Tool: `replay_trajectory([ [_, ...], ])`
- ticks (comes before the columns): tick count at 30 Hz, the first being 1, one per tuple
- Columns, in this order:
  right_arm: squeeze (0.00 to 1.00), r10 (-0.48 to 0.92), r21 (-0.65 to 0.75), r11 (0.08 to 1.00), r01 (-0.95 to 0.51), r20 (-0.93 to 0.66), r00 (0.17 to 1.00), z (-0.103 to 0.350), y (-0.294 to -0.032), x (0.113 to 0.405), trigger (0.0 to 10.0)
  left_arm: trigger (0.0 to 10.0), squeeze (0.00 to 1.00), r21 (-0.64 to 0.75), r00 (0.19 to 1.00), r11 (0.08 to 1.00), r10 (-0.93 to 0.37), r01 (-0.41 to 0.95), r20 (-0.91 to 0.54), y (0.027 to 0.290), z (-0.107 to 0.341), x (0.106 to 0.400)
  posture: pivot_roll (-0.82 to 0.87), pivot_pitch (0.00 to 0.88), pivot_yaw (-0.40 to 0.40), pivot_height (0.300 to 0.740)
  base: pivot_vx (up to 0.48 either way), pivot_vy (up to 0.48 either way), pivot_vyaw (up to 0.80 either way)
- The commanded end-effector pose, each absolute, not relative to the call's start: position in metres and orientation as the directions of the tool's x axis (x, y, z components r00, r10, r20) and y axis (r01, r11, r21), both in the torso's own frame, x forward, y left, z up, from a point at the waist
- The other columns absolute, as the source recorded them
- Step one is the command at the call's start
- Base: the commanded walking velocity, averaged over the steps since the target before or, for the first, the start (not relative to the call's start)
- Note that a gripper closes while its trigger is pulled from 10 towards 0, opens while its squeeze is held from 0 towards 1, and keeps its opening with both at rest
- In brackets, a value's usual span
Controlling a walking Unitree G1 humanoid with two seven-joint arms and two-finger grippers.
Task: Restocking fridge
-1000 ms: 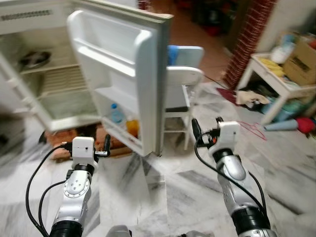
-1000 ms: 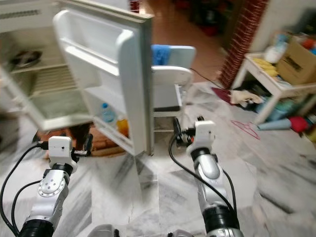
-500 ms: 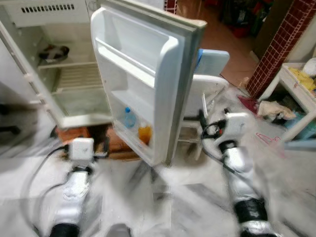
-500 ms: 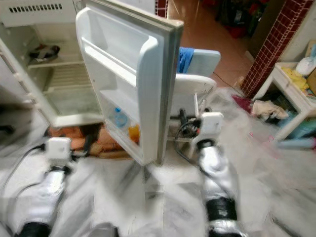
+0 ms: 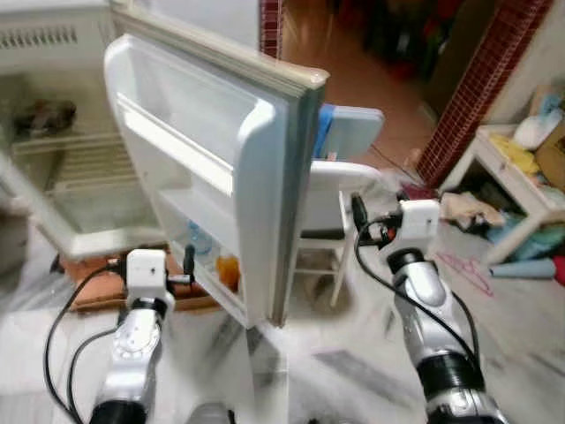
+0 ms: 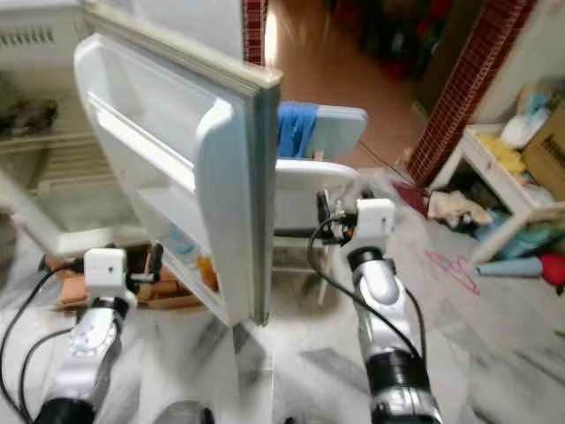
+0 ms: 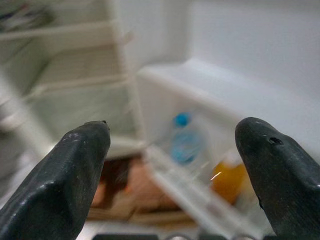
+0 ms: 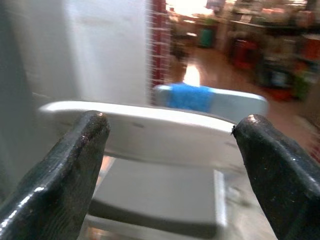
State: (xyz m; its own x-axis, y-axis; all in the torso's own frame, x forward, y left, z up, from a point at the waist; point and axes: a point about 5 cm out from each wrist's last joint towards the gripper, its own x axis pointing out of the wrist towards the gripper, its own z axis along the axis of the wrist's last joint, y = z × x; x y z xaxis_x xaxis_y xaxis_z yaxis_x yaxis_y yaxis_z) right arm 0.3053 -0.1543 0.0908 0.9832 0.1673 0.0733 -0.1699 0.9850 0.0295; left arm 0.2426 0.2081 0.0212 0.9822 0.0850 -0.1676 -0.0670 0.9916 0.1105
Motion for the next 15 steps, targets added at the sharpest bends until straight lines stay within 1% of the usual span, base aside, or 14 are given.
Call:
replay_trajectory([
  [1, 0.0, 0.161, 0.016, 0.987, -0.162, 0.082, 0.984, 0.095, -0.16, 0.309, 10.0, 10.0, 0.0, 0.103, 0.977, 0.991, 0.108, -0.091, -0.183, 0.213, 0.02, 0.236, 0.02, 0.0, -0.029, 0.74, 0.0, 0.0, 0.79],
  [5, 0.0, 0.169, 0.013, 0.985, -0.17, 0.084, 0.982, 0.097, -0.159, 0.314, 10.0, 10.0, 0.0, 0.092, 0.967, 0.991, 0.116, -0.097, -0.229, 0.219, 0.011, 0.221, 0.03, 0.0, -0.033, 0.74, 0.0, 0.0, 0.79],
  [10, 0.0, 0.179, 0.008, 0.984, -0.18, 0.088, 0.98, 0.1, -0.157, 0.321, 10.0, 10.0, 0.0, 0.115, 0.959, 0.99, 0.111, -0.083, -0.261, 0.223, 0.003, 0.2, 0.05, 0.0, -0.036, 0.74, 0.0, 0.0, 0.79],
  [11, 0.0, 0.179, 0.008, 0.984, -0.18, 0.088, 0.98, 0.1, -0.157, 0.321, 10.0, 10.0, 0.0, 0.115, 0.959, 0.99, 0.111, -0.083, -0.261, 0.223, 0.003, 0.2, 0.05, 0.0, -0.036, 0.74, 0.0, 0.0, 0.79],
  [14, 0.0, 0.198, -0.003, 0.98, -0.199, 0.1, 0.975, 0.104, -0.154, 0.326, 10.0, 10.0, 0.0, 0.119, 0.957, 0.989, 0.113, -0.083, -0.268, 0.224, 0.002, 0.197, 0.06, 0.0, -0.038, 0.74, 0.0, 0.0, 0.57],
  [15, 0.0, 0.199, 0.001, 0.98, -0.2, 0.098, 0.975, 0.106, -0.152, 0.329, 10.0, 10.0, 0.0, 0.119, 0.956, 0.989, 0.113, -0.083, -0.271, 0.225, 0.002, 0.197, 0.06, 0.0, -0.038, 0.74, 0.0, 0.0, 0.0],
])
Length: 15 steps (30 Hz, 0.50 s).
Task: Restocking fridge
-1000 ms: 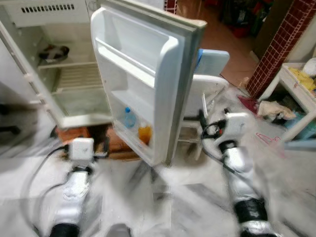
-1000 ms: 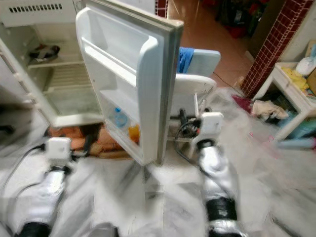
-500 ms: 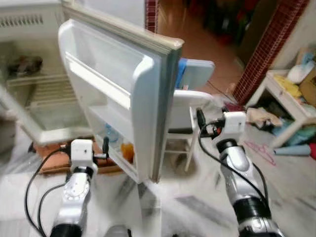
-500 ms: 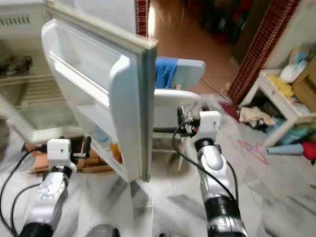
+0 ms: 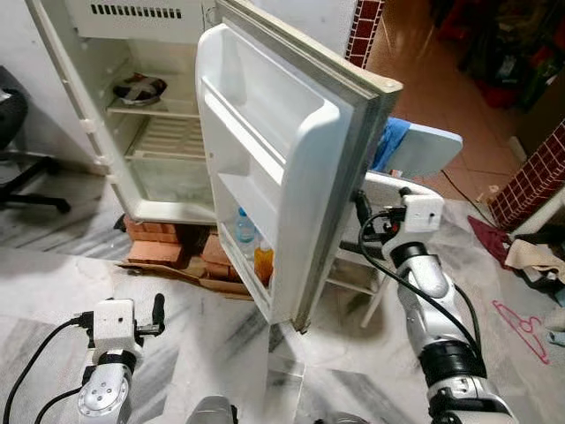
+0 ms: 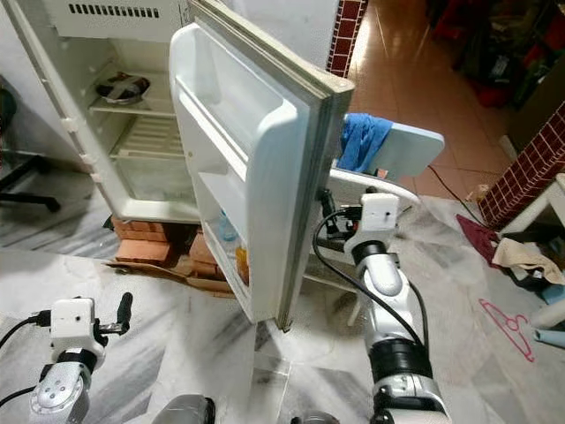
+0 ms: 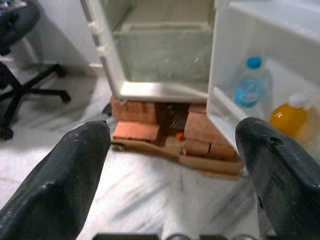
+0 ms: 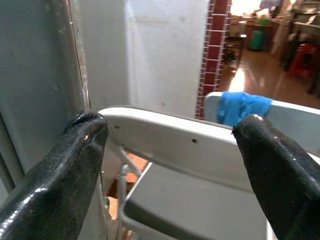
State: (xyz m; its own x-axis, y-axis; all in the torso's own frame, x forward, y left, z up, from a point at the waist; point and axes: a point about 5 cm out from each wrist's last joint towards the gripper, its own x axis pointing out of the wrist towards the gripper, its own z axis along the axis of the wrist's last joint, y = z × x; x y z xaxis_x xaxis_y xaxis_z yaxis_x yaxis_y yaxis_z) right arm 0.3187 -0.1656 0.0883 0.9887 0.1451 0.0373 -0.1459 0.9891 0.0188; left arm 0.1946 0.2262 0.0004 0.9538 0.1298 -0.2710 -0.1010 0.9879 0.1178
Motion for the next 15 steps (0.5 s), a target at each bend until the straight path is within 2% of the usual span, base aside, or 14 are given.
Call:
replay_trajectory([
  [1, 0.0, 0.199, 0.004, 0.98, -0.201, 0.096, 0.975, 0.106, -0.152, 0.331, 10.0, 10.0, 0.0, 0.119, 0.956, 0.989, 0.113, -0.083, -0.272, 0.225, 0.002, 0.197, 0.06, 0.0, -0.038, 0.74, 0.0, 0.0, 0.0],
  [5, 0.0, 0.265, 0.073, 0.958, -0.277, 0.137, 0.954, 0.122, -0.14, 0.341, 10.0, 10.0, 0.0, 0.124, 0.956, 0.99, 0.104, -0.072, -0.275, 0.225, 0.002, 0.198, 0.07, 0.0, -0.04, 0.74, 0.0, 0.0, 0.0],
  [6, 0.0, 0.305, 0.097, 0.942, -0.321, 0.151, 0.94, 0.125, -0.136, 0.341, 10.0, 10.0, 0.0, 0.123, 0.956, 0.99, 0.104, -0.072, -0.276, 0.225, 0.002, 0.198, 0.07, 0.0, -0.04, 0.74, 0.0, 0.0, 0.0],
  [7, 0.0, 0.407, 0.174, 0.882, -0.438, 0.186, 0.894, 0.133, -0.124, 0.338, 10.0, 10.0, 0.0, 0.124, 0.955, 0.99, 0.105, -0.073, -0.278, 0.226, 0.001, 0.198, 0.07, 0.0, -0.04, 0.74, 0.0, 0.0, 0.0],
  [8, 0.0, 0.407, 0.174, 0.882, -0.438, 0.186, 0.894, 0.133, -0.124, 0.338, 10.0, 10.0, 0.0, 0.124, 0.955, 0.99, 0.105, -0.073, -0.278, 0.226, 0.001, 0.198, 0.07, 0.0, -0.04, 0.74, 0.0, 0.0, 0.0],
  [9, 0.0, 0.519, 0.259, 0.783, -0.565, 0.227, 0.824, 0.141, -0.111, 0.33, 10.0, 10.0, 0.0, 0.124, 0.954, 0.99, 0.106, -0.074, -0.281, 0.226, 0.0, 0.197, 0.07, 0.0, -0.04, 0.74, 0.0, 0.0, 0.0],
  [10, 0.0, 0.519, 0.259, 0.783, -0.565, 0.227, 0.824, 0.141, -0.111, 0.33, 10.0, 10.0, 0.0, 0.124, 0.954, 0.99, 0.106, -0.074, -0.281, 0.226, 0.0, 0.197, 0.07, 0.0, -0.04, 0.74, 0.0, 0.0, 0.0],
  [11, 0.0, 0.594, 0.275, 0.711, -0.647, 0.259, 0.762, 0.147, -0.104, 0.322, 10.0, 10.0, 0.0, 0.124, 0.953, 0.99, 0.106, -0.074, -0.283, 0.226, 0.0, 0.197, 0.07, 0.0, -0.04, 0.74, 0.0, 0.0, 0.0],
  [12, 0.0, 0.712, 0.298, 0.568, -0.767, 0.29, 0.64, 0.152, -0.09, 0.306, 10.0, 10.0, 0.0, 0.124, 0.952, 0.99, 0.106, -0.073, -0.287, 0.226, -0.001, 0.197, 0.06, 0.0, -0.041, 0.74, 0.0, 0.0, 0.0],
  [15, 0.0, 0.759, 0.294, 0.517, -0.804, 0.277, 0.589, 0.148, -0.086, 0.298, 10.0, 10.0, 0.0, 0.124, 0.952, 0.99, 0.105, -0.072, -0.289, 0.226, -0.001, 0.196, 0.06, 0.0, -0.043, 0.74, 0.0, 0.0, 0.0],
])
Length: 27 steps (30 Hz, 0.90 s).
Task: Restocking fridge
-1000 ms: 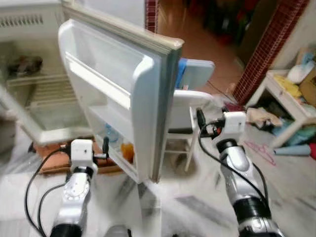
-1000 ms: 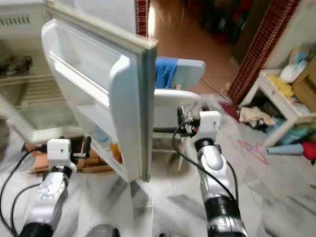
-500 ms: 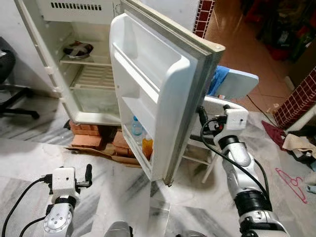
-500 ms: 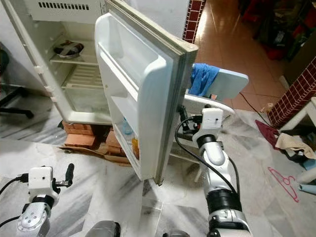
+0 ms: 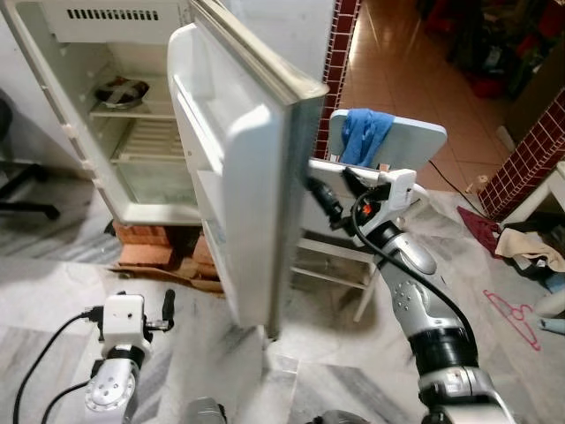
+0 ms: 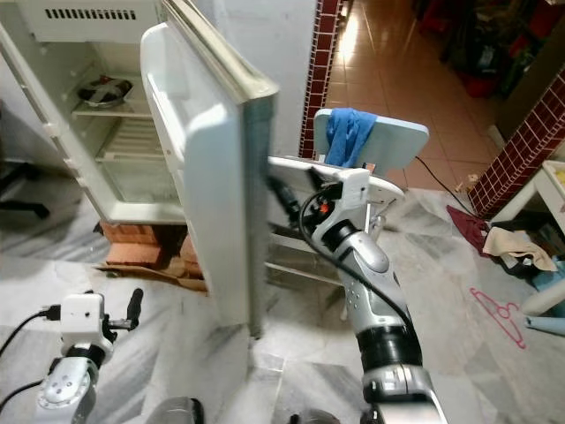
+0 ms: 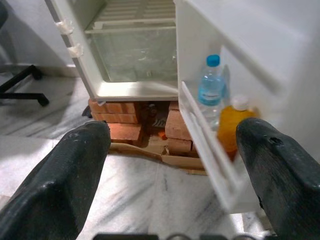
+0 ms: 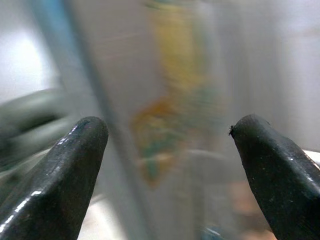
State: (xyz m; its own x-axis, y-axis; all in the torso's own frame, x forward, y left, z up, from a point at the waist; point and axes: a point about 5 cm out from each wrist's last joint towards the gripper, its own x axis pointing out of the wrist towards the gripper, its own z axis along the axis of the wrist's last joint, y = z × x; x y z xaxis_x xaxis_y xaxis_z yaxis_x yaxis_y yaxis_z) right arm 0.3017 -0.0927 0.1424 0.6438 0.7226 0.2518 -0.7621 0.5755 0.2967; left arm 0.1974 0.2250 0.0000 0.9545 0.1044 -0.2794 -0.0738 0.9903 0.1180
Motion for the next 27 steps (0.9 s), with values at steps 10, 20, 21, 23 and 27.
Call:
replay_trajectory([
  [10, 0.0, 0.504, 0.197, 0.836, -0.511, 0.089, 0.859, 0.115, -0.127, 0.317, 10.0, 10.0, 0.0, 0.122, 0.948, 0.989, 0.114, -0.08, -0.298, 0.229, -0.007, 0.195, 0.06, 0.0, -0.04, 0.74, 0.0, 0.0, 0.0],
  [20, 0.0, 0.207, 0.107, 0.971, -0.213, 0.062, 0.976, 0.105, -0.151, 0.319, 10.0, 10.0, 0.0, 0.136, 0.959, 0.987, 0.122, -0.089, -0.257, 0.236, 0.002, 0.211, 0.06, 0.0, -0.047, 0.74, 0.0, 0.336, 0.0],
  [21, 0.0, 0.179, 0.107, 0.977, -0.185, 0.067, 0.982, 0.104, -0.154, 0.316, 10.0, 10.0, 0.0, 0.14, 0.964, 0.987, 0.115, -0.083, -0.24, 0.236, 0.006, 0.216, 0.05, 0.0, -0.047, 0.74, 0.0, 0.48, 0.0],
  [23, 0.0, 0.161, 0.112, 0.98, -0.167, 0.061, 0.985, 0.1, -0.156, 0.313, 10.0, 10.0, 0.0, 0.128, 0.968, 0.988, 0.112, -0.084, -0.225, 0.235, 0.011, 0.22, 0.05, 0.0, -0.045, 0.74, 0.0, 0.48, 0.0],
  [27, 0.0, 0.144, 0.114, 0.982, -0.147, 0.04, 0.989, 0.09, -0.159, 0.303, 10.0, 10.0, 0.0, 0.107, 0.976, 0.991, 0.1, -0.08, -0.192, 0.232, 0.019, 0.227, 0.04, 0.0, -0.042, 0.74, 0.0, 0.48, 0.0],
])
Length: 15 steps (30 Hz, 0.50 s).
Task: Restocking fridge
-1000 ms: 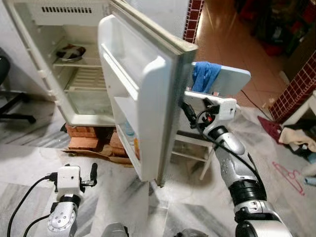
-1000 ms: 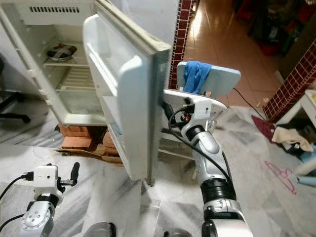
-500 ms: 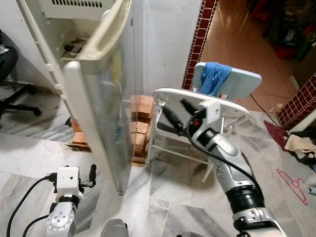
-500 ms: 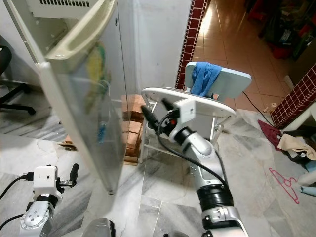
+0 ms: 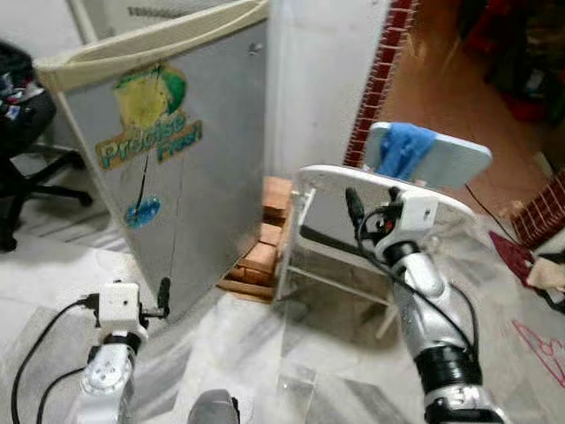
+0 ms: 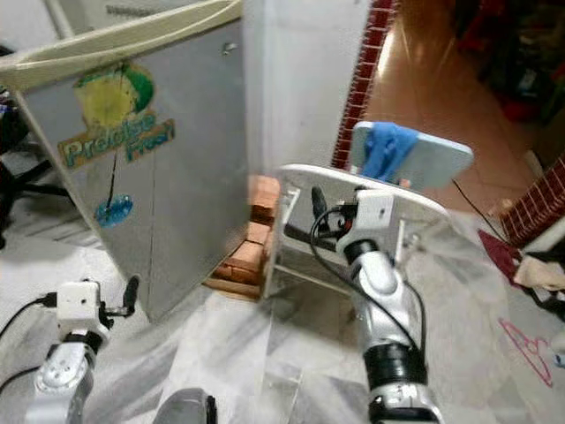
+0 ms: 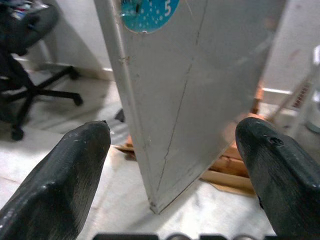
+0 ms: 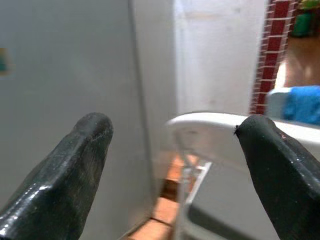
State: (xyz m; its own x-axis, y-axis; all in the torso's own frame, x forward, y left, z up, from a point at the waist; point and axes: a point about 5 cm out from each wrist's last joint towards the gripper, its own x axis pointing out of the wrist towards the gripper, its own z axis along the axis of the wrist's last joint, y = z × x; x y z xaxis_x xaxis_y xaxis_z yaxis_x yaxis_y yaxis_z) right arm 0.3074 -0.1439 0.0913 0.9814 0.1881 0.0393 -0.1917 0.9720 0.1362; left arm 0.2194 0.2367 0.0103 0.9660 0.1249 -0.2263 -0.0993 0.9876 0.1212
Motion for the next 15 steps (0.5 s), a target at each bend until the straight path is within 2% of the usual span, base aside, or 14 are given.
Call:
replay_trajectory([
  [1, 0.0, 0.143, 0.112, 0.983, -0.146, 0.035, 0.989, 0.088, -0.159, 0.301, 10.0, 10.0, 0.0, 0.106, 0.978, 0.991, 0.097, -0.078, -0.187, 0.231, 0.02, 0.228, 0.04, 0.0, -0.041, 0.74, 0.0, 0.48, 0.0],
  [10, 0.0, 0.09, 0.093, 0.991, -0.091, 0.016, 0.996, 0.082, -0.165, 0.295, 10.0, 10.0, 0.0, 0.093, 0.986, 0.994, 0.064, -0.05, -0.155, 0.219, 0.029, 0.235, 0.03, 0.0, -0.032, 0.74, 0.0, 0.48, 0.0],
  [15, 0.0, 0.085, 0.087, 0.992, -0.086, 0.015, 0.996, 0.081, -0.165, 0.295, 10.0, 10.0, 0.0, 0.103, 0.992, 0.994, 0.059, -0.048, -0.113, 0.22, 0.038, 0.239, 0.03, 0.0, -0.03, 0.74, 0.0, 0.48, -0.58],
])
